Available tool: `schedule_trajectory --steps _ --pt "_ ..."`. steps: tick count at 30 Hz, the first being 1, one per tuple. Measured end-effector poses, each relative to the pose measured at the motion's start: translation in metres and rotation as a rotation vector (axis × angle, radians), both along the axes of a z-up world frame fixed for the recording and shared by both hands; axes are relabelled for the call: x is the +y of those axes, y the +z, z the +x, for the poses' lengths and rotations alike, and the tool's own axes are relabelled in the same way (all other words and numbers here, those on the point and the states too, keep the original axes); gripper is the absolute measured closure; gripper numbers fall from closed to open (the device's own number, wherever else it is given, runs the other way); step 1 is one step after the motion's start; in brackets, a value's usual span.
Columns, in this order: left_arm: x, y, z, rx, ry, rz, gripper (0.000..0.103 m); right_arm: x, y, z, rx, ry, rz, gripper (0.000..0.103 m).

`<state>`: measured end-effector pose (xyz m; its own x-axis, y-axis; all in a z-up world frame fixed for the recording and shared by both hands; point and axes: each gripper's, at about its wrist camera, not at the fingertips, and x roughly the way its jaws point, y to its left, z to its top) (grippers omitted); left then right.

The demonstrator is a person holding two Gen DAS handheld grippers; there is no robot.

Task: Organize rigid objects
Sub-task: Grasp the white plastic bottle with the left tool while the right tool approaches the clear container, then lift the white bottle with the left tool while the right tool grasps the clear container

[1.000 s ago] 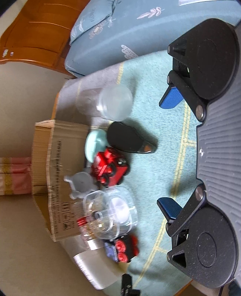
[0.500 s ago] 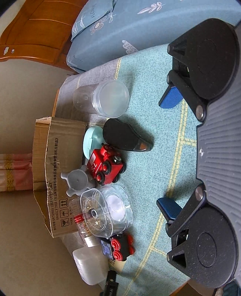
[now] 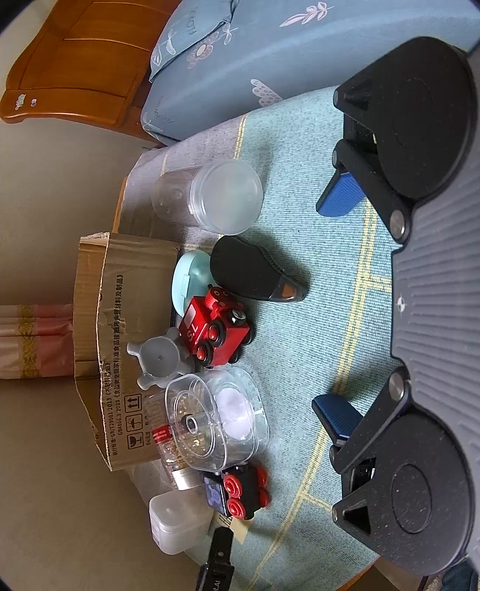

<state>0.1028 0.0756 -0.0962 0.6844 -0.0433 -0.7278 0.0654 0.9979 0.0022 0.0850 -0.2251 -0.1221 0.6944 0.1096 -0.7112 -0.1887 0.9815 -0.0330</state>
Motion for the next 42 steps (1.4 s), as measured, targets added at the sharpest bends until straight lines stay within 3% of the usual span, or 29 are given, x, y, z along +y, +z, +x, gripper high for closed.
schedule_trajectory --steps 11,18,21,23,31,38,42 --pt "-0.003 -0.001 0.030 -0.048 0.034 -0.037 0.001 0.000 0.001 0.000 -0.003 0.009 0.000 0.000" --pt "-0.005 -0.003 0.044 -0.060 0.045 -0.068 0.003 0.014 0.017 0.004 -0.037 0.107 -0.007 0.000" --pt "-0.005 -0.002 0.045 -0.071 0.040 -0.065 0.007 0.025 0.025 0.009 -0.061 0.173 -0.017 0.005" --pt "-0.005 -0.001 0.047 -0.073 0.038 -0.066 0.008 0.033 0.029 0.013 -0.073 0.209 -0.025 0.015" --pt "-0.003 -0.002 0.049 -0.067 0.035 -0.080 0.008 0.057 0.034 0.037 -0.084 0.327 -0.017 0.019" --pt "-0.001 -0.001 0.051 -0.068 0.034 -0.084 0.008 0.064 0.032 0.047 -0.068 0.360 0.000 0.025" --pt "-0.001 0.000 0.050 -0.071 0.034 -0.085 0.013 0.064 0.033 0.045 -0.060 0.356 0.000 0.026"
